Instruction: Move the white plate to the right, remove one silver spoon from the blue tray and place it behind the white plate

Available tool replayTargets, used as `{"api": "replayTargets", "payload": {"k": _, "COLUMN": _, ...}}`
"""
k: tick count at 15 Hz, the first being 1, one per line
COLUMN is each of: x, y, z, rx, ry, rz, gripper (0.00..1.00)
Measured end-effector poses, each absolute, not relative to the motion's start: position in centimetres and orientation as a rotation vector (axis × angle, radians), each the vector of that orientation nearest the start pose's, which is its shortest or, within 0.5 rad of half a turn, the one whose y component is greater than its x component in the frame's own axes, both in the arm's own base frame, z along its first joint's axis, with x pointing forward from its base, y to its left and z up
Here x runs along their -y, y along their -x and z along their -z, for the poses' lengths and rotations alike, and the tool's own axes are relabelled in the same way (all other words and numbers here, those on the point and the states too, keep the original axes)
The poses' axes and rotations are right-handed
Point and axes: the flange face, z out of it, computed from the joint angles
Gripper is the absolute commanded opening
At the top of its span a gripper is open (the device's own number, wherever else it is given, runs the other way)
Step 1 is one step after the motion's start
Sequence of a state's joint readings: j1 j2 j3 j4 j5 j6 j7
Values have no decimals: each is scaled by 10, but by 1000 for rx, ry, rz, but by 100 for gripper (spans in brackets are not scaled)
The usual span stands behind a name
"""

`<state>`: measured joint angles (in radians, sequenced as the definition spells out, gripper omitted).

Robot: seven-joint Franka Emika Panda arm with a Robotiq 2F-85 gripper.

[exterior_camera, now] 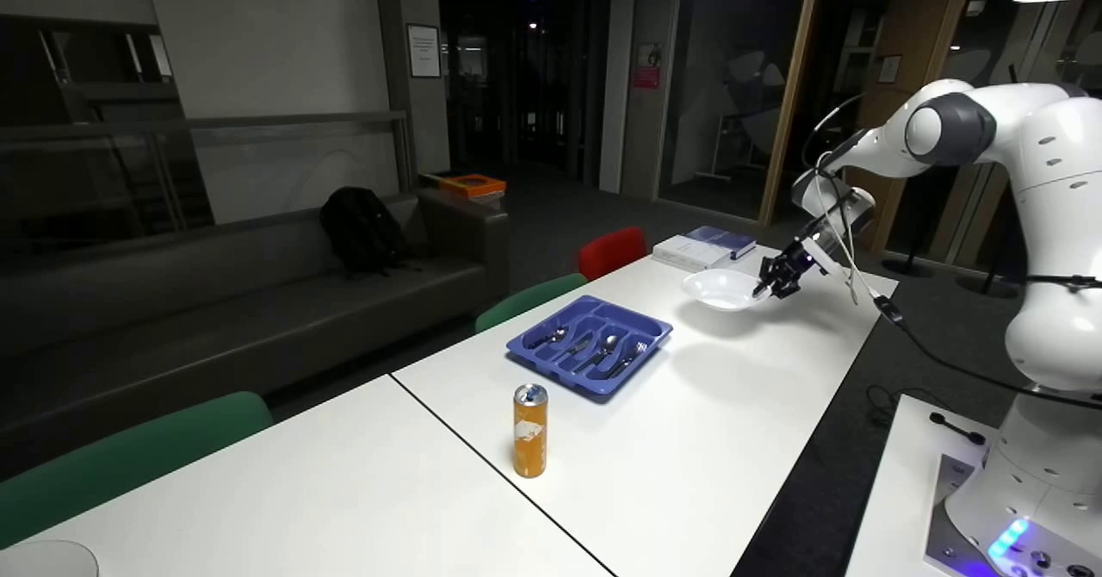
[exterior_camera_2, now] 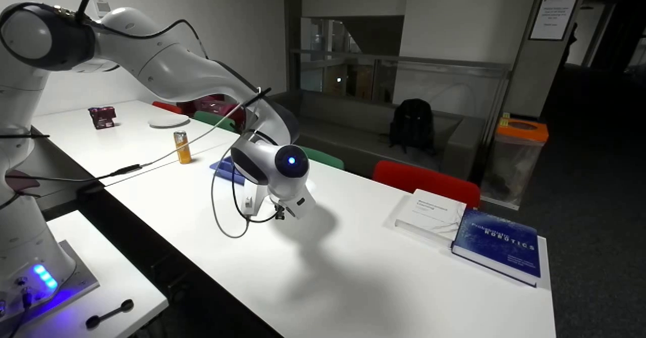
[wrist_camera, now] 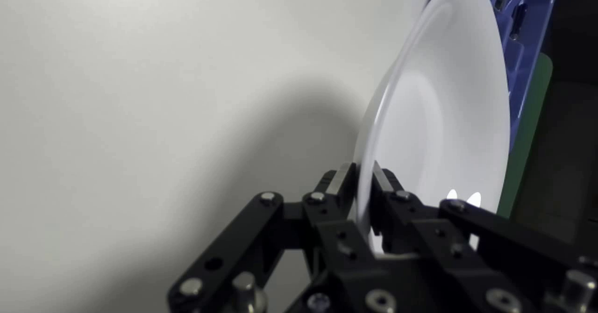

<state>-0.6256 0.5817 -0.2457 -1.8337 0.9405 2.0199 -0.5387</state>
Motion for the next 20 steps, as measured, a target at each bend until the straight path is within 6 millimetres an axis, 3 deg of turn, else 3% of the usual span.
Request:
{"api": "replayTargets", "payload": {"k": 10, "x": 439, "y": -428, "z": -148, "rx": -1110, "ry": 2195, "rz": 97, "gripper": 3}}
{"api": "replayTargets", "payload": {"k": 20, "x": 453, "y": -422, "z": -144, "rx": -1119, "ry": 2208, "rz": 97, "gripper": 3}}
